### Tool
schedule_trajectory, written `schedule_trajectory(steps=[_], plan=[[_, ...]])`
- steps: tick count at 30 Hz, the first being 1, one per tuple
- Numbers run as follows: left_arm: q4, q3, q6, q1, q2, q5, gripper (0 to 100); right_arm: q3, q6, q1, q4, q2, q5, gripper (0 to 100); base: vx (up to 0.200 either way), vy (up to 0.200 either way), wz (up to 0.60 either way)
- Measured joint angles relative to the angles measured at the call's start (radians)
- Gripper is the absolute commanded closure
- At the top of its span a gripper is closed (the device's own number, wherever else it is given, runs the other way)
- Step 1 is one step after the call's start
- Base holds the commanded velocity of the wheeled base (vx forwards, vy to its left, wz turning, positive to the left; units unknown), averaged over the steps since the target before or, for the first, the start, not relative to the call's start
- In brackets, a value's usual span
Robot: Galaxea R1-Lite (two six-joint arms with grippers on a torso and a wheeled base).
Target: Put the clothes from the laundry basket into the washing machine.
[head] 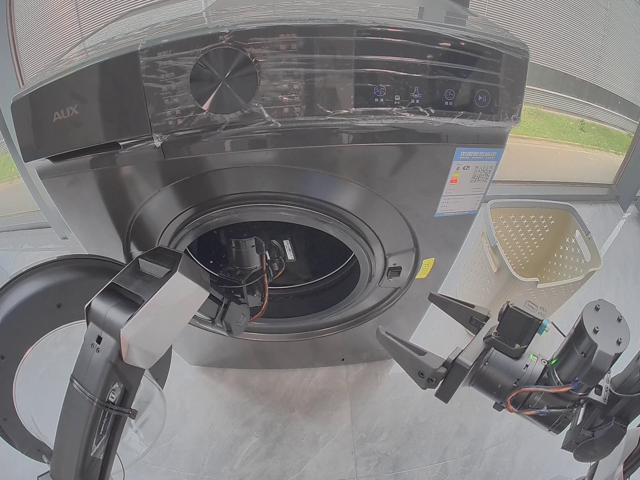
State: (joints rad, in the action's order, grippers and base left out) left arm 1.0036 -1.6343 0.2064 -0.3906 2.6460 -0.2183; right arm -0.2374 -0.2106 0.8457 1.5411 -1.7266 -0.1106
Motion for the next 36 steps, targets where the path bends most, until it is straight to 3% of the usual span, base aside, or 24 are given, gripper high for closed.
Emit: schedule_trajectory(steps=[4,12,24,31,36], plan=[[0.003,0.102,0.016,-0.021,-0.059,0.011,0,0.004,0.001,-0.001,-0.001,0.004,-0.001,0,0.000,0.000,0.00],[0.041,0.451,0.031,-0.099,-0.263,0.067,0,0.020,0.002,-0.005,-0.008,0.029,-0.002,0,0.000,0.000,0.00],[0.125,1.033,0.040,-0.206,-0.751,0.158,0,0.084,0.006,-0.009,-0.013,0.100,-0.002,0,0.000,0.000,0.00],[0.131,1.254,0.042,-0.229,-1.075,0.177,0,0.143,0.014,-0.033,-0.024,0.166,-0.001,0,0.000,0.000,0.00],[0.069,1.368,0.042,-0.214,-1.332,0.146,0,0.180,0.042,-0.125,-0.048,0.234,0.002,0,0.000,0.000,0.00]])
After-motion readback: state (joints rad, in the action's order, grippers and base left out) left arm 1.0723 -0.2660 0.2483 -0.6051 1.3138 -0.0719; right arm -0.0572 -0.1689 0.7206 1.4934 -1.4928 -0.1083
